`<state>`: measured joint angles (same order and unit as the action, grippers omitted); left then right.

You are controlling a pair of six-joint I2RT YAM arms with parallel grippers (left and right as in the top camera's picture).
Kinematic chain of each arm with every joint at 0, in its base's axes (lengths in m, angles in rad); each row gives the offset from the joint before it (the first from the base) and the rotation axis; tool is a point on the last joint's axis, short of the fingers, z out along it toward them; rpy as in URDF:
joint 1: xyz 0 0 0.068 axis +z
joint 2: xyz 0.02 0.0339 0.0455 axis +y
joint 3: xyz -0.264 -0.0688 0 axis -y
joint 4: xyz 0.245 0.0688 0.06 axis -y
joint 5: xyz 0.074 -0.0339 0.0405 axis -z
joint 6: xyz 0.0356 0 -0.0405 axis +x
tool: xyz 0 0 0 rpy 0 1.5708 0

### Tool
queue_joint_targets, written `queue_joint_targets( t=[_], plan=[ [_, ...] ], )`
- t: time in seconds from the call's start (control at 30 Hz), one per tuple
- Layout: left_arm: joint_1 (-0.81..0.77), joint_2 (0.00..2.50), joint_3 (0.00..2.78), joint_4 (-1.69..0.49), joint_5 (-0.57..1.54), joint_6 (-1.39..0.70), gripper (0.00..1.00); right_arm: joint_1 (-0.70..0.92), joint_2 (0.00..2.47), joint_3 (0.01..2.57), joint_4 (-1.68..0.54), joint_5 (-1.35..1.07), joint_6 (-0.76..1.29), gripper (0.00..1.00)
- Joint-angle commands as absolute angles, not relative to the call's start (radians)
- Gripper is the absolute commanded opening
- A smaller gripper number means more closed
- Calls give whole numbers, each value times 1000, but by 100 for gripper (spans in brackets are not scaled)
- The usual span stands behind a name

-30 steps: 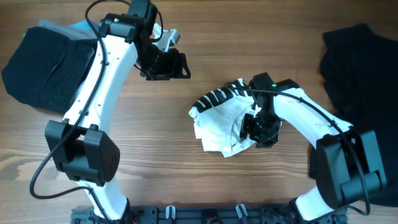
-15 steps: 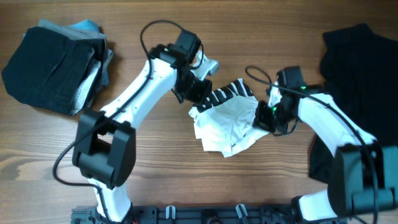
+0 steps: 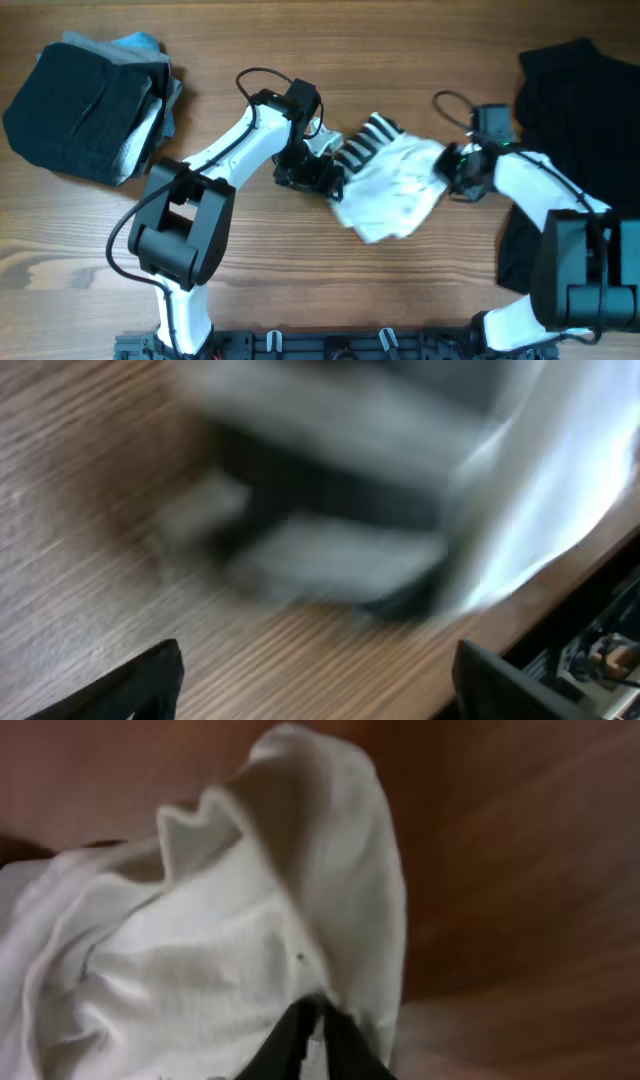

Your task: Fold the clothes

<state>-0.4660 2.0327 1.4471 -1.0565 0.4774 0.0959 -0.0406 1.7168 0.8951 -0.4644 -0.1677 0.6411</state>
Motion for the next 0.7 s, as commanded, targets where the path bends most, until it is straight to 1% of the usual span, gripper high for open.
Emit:
queue_joint_targets(
  t=[0.0, 0.03, 0.1, 0.17, 0.2, 0.27, 0.3, 0.33, 0.37, 0.4, 0.43, 0.47, 0.5, 0.6, 0.63, 0.67],
  plan=[
    [-437, 2018, 1554, -1090, 545, 104, 86, -148, 1745, 978, -456, -307, 393, 22],
    [-433, 2007, 1578, -1094, 576, 104, 87, -160, 1731, 1003, -485, -416, 339, 27],
    [-427, 1981, 1613, -1090, 610, 104, 89, -165, 1684, 1031, -544, -589, 272, 33],
    [-427, 1969, 1631, -1067, 609, 104, 88, -152, 1631, 1031, -618, -702, 262, 34],
    [-427, 1969, 1631, -1040, 609, 103, 81, -134, 1617, 1031, -665, -715, 262, 34],
    [-428, 1971, 1631, -997, 609, 100, 48, -61, 1614, 1020, -785, -660, 240, 34],
    [-428, 1971, 1631, -981, 609, 101, 40, 9, 1614, 986, -810, -545, 239, 37],
    [-428, 1971, 1631, -976, 608, 101, 41, 53, 1614, 954, -800, -465, 248, 57],
    [-427, 1971, 1631, -976, 605, 101, 41, 91, 1615, 916, -773, -371, 295, 64],
    [-427, 1971, 1631, -981, 599, 101, 41, 110, 1616, 888, -739, -325, 316, 64],
    [-427, 1971, 1631, -989, 590, 101, 41, 126, 1616, 853, -682, -307, 313, 61],
    [-427, 1971, 1631, -995, 590, 101, 41, 126, 1616, 841, -650, -302, 314, 31],
    [-427, 1971, 1631, -999, 590, 101, 41, 120, 1612, 849, -651, -303, 315, 4],
    [-427, 1971, 1631, -1011, 590, 101, 41, 96, 1555, 883, -777, -293, 318, 4],
    [-427, 1971, 1631, -1013, 590, 101, 44, 86, 1528, 886, -825, -284, 316, 4],
    [-427, 1971, 1631, -1012, 590, 101, 49, 68, 1484, 886, -905, -282, 316, 4]
  ],
)
